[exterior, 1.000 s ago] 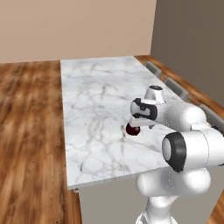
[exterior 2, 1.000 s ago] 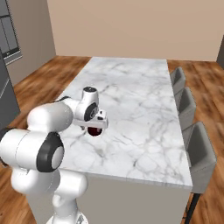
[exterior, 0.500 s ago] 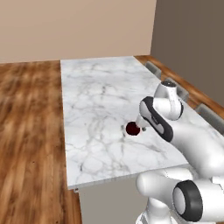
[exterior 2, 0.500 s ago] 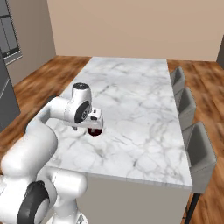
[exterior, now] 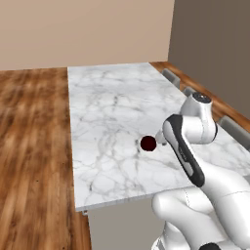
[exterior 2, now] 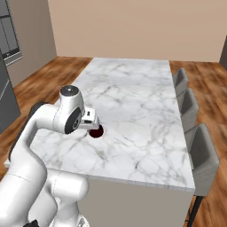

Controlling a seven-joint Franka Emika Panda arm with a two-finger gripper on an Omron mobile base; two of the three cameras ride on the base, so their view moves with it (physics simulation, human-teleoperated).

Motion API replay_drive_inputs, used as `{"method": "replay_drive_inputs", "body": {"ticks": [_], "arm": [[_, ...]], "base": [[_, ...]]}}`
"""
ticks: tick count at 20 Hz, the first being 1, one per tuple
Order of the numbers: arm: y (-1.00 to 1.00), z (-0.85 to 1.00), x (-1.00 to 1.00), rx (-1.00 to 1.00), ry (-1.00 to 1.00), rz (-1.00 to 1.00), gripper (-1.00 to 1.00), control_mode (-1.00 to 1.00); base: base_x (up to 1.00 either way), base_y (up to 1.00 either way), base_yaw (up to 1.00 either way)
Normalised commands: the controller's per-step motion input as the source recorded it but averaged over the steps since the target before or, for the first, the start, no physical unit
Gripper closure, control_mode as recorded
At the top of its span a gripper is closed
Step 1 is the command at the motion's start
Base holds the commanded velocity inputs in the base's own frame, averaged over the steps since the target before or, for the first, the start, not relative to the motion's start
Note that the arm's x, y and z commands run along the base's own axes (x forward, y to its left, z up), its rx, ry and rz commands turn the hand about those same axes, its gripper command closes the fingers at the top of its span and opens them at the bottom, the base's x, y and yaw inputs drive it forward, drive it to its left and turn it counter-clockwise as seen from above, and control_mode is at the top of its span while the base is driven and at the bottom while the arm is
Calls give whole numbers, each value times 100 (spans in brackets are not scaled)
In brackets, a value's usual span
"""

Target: Clear the mugs and bowl far away from the sink.

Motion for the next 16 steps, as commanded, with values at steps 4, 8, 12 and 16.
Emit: {"method": "replay_drive_inputs", "body": {"ticks": [4, 8, 12, 16], "arm": [[15, 32, -36, 0, -2, -4, -100, -100], [4, 8, -14, 0, 0, -2, -100, 100], [0, 0, 0, 0, 0, 0, -100, 100], [0, 0, 0, 0, 0, 0, -100, 100]], "base": [[0, 0, 0], [-12, 0, -5], [-27, 0, -20], [-13, -3, -22]]}}
